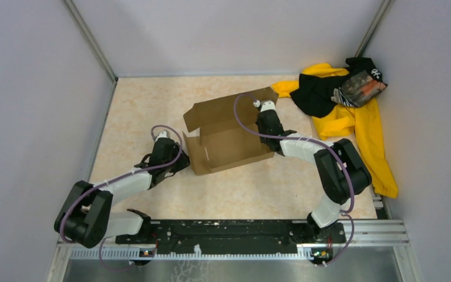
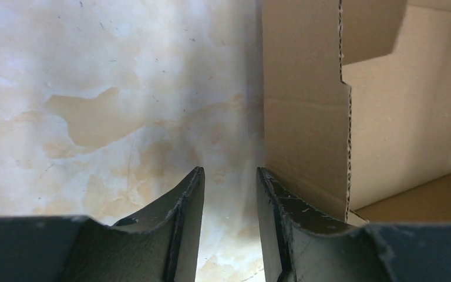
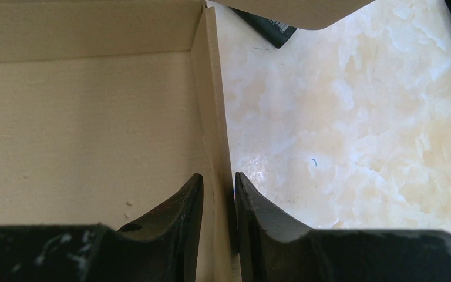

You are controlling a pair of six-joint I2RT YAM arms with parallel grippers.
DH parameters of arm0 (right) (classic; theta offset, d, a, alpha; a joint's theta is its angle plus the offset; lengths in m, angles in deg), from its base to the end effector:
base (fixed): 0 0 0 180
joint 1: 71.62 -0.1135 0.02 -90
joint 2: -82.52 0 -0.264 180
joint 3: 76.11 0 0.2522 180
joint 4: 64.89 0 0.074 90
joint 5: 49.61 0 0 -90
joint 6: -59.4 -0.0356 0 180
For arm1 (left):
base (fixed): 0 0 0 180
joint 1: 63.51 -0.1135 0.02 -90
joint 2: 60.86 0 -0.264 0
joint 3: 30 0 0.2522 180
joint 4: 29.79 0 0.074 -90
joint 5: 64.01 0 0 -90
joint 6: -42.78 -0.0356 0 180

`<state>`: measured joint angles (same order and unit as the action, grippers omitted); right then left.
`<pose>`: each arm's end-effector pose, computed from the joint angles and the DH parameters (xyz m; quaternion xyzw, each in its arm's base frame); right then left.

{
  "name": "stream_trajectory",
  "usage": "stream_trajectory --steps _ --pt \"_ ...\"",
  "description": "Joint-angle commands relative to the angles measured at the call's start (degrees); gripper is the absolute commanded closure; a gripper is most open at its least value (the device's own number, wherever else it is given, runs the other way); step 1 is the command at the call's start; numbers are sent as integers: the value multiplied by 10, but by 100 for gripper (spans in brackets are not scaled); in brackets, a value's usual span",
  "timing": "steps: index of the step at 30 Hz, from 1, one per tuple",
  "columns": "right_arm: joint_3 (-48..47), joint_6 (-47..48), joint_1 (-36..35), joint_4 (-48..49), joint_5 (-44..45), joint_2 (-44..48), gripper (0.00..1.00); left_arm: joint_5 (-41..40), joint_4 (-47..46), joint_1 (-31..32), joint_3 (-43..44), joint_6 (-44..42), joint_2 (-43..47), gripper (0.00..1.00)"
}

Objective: Fold the paper box

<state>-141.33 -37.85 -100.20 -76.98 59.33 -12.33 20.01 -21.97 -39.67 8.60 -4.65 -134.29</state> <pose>0.3058 0.1534 0.1802 -0.1005 0.8970 -0.0188 0.4300 0.2139 -0.0905 0.1484 -0.1695 0.8990 -0.1796 0.3617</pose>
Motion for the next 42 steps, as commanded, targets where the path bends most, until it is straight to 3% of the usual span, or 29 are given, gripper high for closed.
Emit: stream_trajectory --steps 1,16,23,42 --pt "-10 -11 5 25 -9 21 73 33 -45 -3 -10 -10 33 56" --pt "-14 -20 5 26 -16 14 73 104 -107 -2 -5 -6 37 54" --pt "-13 -18 5 26 -14 12 73 134 -147 -2 -8 -34 58 45" --pt "-23 -16 5 18 -30 10 73 133 -164 1 -3 -68 13 41"
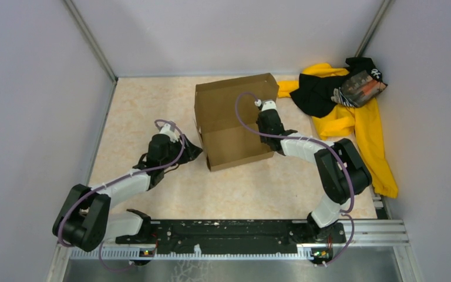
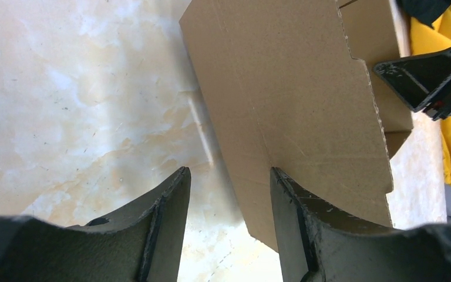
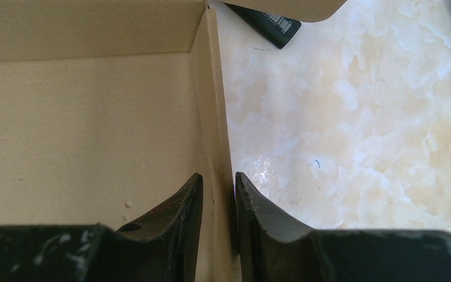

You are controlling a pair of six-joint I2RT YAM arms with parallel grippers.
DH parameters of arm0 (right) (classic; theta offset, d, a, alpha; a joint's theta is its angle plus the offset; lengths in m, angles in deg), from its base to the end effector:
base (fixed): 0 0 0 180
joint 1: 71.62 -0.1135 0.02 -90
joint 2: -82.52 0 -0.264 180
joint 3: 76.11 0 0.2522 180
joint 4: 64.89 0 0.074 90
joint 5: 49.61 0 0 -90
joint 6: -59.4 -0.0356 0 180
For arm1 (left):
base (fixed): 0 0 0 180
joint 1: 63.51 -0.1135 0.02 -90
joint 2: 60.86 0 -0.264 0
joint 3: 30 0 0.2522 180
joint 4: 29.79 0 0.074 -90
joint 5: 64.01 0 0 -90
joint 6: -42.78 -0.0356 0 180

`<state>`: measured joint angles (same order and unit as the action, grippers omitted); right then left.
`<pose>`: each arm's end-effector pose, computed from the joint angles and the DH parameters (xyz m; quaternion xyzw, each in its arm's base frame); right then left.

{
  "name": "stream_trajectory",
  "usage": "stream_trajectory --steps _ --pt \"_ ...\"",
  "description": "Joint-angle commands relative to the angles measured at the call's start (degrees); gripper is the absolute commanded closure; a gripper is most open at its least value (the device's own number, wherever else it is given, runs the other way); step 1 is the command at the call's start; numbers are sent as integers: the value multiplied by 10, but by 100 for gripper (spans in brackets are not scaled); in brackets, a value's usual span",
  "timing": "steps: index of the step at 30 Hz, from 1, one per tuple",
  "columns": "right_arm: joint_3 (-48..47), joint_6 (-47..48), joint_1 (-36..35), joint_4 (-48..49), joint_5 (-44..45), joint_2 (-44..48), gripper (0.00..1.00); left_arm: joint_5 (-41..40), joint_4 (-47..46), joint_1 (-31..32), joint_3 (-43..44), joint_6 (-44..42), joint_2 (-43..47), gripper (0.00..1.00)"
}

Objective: Fold the paper box

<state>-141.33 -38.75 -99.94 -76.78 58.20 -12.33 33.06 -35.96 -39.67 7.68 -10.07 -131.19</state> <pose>0.3065 0.1528 0.1803 -0.0952 0.8981 -0.0071 0.4294 0.2190 -0.1016 0.1773 -0.0661 0.8467 -0.3118 0.4261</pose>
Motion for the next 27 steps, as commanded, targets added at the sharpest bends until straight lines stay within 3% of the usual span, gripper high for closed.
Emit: stream_trajectory --steps 1,8,14,27 --pt "-24 -7 2 16 -21 8 73 4 -29 2 8 -15 -26 41" --pt "-27 -6 2 12 -26 5 73 29 -57 15 24 -25 -72 34" --pt "-28 -4 2 10 -26 3 73 -9 8 30 58 -45 -79 33" --pt "-33 1 2 9 -27 -3 73 -110 50 29 78 -106 13 22"
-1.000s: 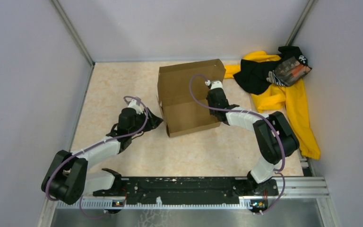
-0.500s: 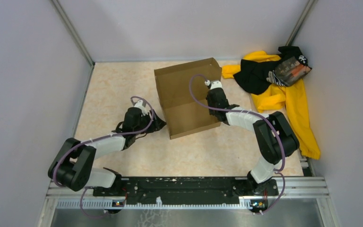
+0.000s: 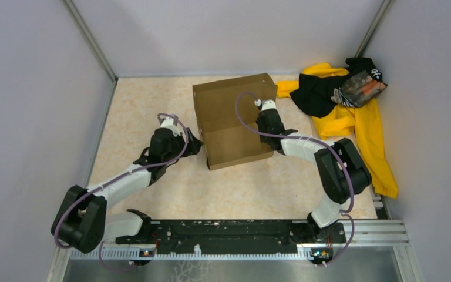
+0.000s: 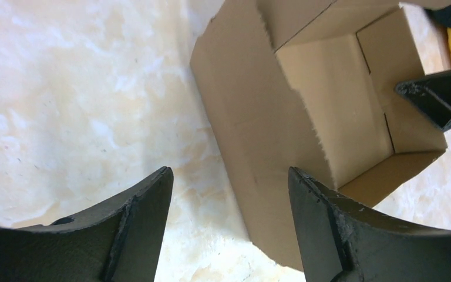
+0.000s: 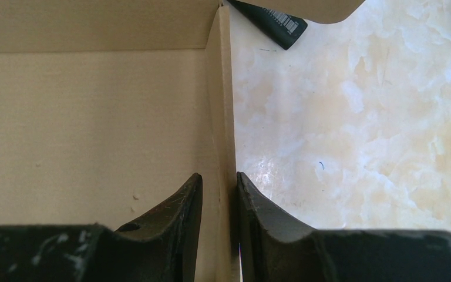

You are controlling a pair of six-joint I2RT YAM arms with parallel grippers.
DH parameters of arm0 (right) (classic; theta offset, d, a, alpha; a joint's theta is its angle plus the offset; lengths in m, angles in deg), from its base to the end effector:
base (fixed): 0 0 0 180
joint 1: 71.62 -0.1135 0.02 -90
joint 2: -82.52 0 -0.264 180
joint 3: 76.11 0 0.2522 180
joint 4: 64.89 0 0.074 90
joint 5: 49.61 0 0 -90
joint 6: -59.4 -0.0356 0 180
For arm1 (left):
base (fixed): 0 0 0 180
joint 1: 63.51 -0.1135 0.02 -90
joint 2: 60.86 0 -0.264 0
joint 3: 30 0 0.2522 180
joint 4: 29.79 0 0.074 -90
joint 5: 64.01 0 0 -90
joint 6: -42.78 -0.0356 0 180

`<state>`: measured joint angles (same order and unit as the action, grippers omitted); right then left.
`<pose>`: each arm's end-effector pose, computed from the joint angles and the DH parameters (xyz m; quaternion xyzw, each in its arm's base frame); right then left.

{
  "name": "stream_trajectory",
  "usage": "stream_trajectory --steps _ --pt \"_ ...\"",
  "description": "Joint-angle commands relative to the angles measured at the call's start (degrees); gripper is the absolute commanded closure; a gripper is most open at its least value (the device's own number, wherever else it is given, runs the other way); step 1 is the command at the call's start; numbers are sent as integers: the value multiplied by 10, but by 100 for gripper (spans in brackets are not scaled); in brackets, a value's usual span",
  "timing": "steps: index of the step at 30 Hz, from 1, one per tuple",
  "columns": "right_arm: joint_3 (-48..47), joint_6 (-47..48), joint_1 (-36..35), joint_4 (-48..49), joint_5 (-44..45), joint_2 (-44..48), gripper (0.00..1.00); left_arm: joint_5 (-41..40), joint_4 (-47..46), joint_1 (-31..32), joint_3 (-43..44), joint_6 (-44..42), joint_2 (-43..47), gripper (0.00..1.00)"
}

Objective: Fold the paper box

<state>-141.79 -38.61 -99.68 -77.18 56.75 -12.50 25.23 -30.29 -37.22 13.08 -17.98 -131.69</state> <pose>0.3081 0.1529 0.1811 -0.0998 0.8993 0.0021 0.4258 0.2279 -0.1120 0.1953 -0.0254 0.8534 -0.2375 0.4633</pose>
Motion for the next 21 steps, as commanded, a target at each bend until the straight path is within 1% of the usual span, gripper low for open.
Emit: stream_trajectory --steps 1,7,10,16,21 --pt "-29 1 -1 12 -12 -2 73 -38 -2 5 26 -28 21 22" --pt "-29 8 -1 10 -9 0 73 -73 18 5 50 -58 37 21" --pt "-28 10 0 11 -10 0 72 -90 25 4 71 -85 45 17" --pt "-27 10 0 15 -13 -2 72 -87 17 -9 100 -119 50 11" --pt "-28 14 0 15 -19 -3 72 -75 7 -29 122 -138 25 11"
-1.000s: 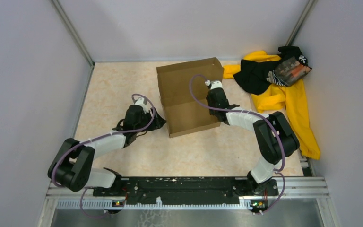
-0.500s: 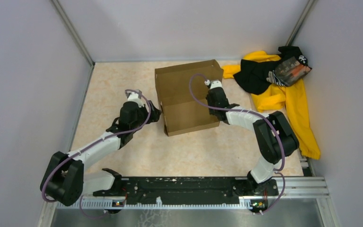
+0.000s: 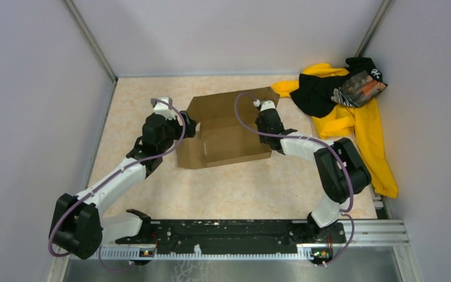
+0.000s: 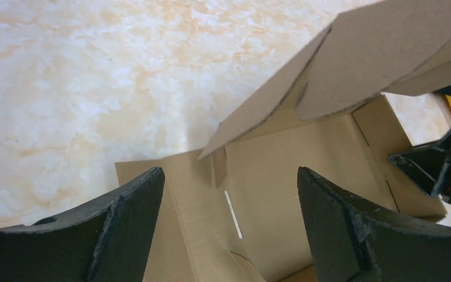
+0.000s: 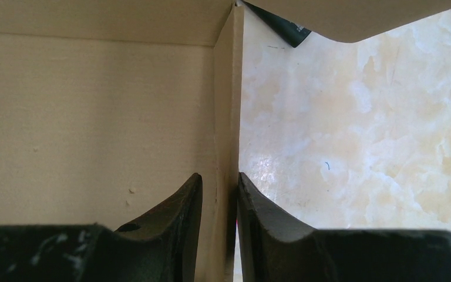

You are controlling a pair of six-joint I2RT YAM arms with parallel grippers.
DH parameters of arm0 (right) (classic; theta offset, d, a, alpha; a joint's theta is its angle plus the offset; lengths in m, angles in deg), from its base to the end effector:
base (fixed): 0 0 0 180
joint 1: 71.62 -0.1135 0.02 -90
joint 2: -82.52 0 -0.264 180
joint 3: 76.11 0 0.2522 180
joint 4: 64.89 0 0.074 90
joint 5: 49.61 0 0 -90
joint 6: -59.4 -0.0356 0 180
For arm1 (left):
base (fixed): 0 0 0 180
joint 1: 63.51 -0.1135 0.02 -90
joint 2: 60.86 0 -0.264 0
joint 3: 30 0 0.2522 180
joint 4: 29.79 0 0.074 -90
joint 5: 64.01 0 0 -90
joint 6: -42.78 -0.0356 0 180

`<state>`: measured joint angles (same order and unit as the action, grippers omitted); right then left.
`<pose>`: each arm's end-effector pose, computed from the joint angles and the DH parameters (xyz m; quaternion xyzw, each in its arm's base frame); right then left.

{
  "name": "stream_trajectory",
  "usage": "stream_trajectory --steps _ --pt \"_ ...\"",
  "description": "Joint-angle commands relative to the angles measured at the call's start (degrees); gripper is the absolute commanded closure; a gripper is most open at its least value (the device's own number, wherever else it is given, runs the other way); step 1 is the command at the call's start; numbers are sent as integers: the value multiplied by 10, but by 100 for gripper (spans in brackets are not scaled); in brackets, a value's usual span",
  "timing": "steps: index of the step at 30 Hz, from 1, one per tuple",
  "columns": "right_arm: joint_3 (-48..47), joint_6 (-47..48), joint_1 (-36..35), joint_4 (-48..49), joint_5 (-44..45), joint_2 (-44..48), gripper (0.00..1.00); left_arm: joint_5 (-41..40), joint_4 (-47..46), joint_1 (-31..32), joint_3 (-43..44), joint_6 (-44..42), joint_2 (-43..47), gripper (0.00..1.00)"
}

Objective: Fold the paper box

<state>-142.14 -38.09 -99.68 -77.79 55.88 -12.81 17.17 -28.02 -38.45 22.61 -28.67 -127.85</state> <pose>0.3086 0.1538 0.1802 -0.1080 0.9011 0.0052 0.4199 0.2432 -0.1077 0.2635 -0.0009 0.7984 -0.1654 0.5790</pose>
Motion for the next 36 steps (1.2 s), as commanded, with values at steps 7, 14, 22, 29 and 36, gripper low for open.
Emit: stream_trajectory --steps 7,14,22,29,36 --pt "-27 20 7 17 -20 2 73 57 -54 -47 45 -66 -70 22" --pt "-33 36 14 4 -34 3 74 158 -94 -89 71 -83 -118 49" --pt "-43 49 16 -8 -42 -7 75 289 -115 -129 130 -74 -185 59" --pt "-57 57 16 -33 -43 -17 76 437 -67 -171 248 -35 -306 56" --pt "-66 63 16 -44 -46 -22 76 548 -20 -189 337 -9 -394 53"
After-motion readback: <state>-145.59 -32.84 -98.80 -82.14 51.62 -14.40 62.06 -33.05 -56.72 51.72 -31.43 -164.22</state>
